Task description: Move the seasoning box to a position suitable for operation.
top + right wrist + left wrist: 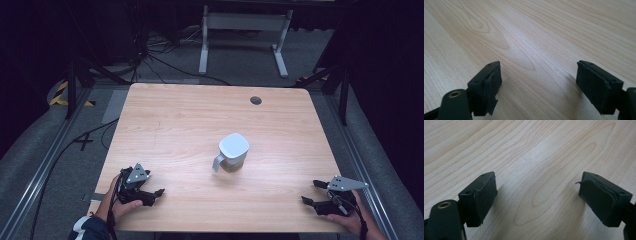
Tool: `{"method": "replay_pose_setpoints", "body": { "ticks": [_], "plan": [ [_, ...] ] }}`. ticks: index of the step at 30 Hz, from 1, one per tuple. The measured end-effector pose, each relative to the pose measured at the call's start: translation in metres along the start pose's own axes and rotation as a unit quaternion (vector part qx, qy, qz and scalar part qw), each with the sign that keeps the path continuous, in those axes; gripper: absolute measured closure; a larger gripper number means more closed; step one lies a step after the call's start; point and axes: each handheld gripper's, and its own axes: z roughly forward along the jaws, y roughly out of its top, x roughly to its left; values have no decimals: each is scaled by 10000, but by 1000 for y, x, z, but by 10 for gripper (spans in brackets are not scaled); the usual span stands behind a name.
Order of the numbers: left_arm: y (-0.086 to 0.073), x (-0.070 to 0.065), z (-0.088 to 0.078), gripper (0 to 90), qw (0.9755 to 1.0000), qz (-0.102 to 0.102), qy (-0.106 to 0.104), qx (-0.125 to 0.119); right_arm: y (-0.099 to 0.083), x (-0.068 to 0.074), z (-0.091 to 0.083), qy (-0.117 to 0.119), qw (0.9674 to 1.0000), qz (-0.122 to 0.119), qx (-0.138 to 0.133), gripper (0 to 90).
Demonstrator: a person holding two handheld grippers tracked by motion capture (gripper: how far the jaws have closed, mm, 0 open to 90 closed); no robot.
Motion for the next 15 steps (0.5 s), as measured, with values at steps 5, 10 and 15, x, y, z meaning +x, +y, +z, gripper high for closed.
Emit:
{"method": "replay_pose_setpoints", "body": {
  "ticks": [5, 10, 15],
  "plan": [
    [1, 1, 2, 128, 10000, -38, -13, -23, 0, 0, 0, 14, 10000, -1, 9, 202],
    [1, 1, 2, 123, 10000, -14, -3, -19, 0, 1, 0, -39, 10000, 25, -6, 202],
    [1, 0, 2, 123, 10000, -36, 32, -22, 0, 1, 0, -42, 10000, 35, -3, 201]
  ]
}}
